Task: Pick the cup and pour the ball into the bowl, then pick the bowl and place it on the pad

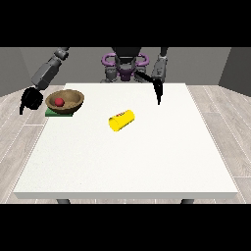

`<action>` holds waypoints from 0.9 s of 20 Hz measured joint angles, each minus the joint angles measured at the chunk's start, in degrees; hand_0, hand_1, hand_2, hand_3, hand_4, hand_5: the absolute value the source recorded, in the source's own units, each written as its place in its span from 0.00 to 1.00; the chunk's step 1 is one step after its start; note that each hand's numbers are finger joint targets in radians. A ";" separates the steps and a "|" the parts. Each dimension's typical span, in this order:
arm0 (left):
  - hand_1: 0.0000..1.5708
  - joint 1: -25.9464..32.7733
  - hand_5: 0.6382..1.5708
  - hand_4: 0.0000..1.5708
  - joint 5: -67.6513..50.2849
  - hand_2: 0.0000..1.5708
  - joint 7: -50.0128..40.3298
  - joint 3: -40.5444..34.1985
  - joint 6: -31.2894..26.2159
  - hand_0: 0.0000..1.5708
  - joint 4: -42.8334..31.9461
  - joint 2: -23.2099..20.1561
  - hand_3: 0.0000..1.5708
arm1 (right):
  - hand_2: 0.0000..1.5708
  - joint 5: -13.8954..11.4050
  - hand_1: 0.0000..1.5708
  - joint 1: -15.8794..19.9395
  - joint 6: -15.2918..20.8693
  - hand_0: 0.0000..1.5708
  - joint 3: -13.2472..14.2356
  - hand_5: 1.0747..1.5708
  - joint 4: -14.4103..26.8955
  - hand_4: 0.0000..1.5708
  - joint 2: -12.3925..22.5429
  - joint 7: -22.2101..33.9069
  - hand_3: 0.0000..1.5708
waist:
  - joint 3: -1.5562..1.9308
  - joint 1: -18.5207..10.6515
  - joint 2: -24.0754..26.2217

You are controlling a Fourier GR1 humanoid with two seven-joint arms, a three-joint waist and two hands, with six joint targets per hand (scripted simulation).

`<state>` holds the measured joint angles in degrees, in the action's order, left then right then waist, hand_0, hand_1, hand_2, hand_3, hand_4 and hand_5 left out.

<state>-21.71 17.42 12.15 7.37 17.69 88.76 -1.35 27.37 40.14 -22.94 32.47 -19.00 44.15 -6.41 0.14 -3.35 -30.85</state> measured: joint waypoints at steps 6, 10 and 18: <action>0.00 2.02 0.06 0.00 -0.05 0.00 -2.83 0.14 -1.69 0.00 4.71 -1.29 0.00 | 1.00 -1.42 1.00 0.53 -0.72 1.00 -1.35 0.97 0.88 0.28 1.80 0.40 0.62 | -0.05 0.18 0.74; 0.00 2.98 0.06 0.00 -0.17 0.00 -4.46 0.57 -2.56 0.00 5.12 -1.03 0.00 | 1.00 -2.88 1.00 0.35 -0.42 1.00 -3.06 0.97 0.87 0.26 1.42 1.06 0.54 | -0.08 0.09 2.87; 0.00 5.61 0.05 0.00 0.17 0.00 -2.89 3.06 0.61 0.00 -0.47 0.81 0.00 | 1.00 -5.63 1.00 -2.56 -0.10 1.00 -6.56 0.91 -0.08 0.00 -0.91 1.65 0.78 | -0.10 2.01 8.65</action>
<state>-16.11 17.59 9.26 10.43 18.30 88.29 -0.54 21.73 37.58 -23.04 25.91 -19.08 43.24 -4.76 0.04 -1.34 -22.20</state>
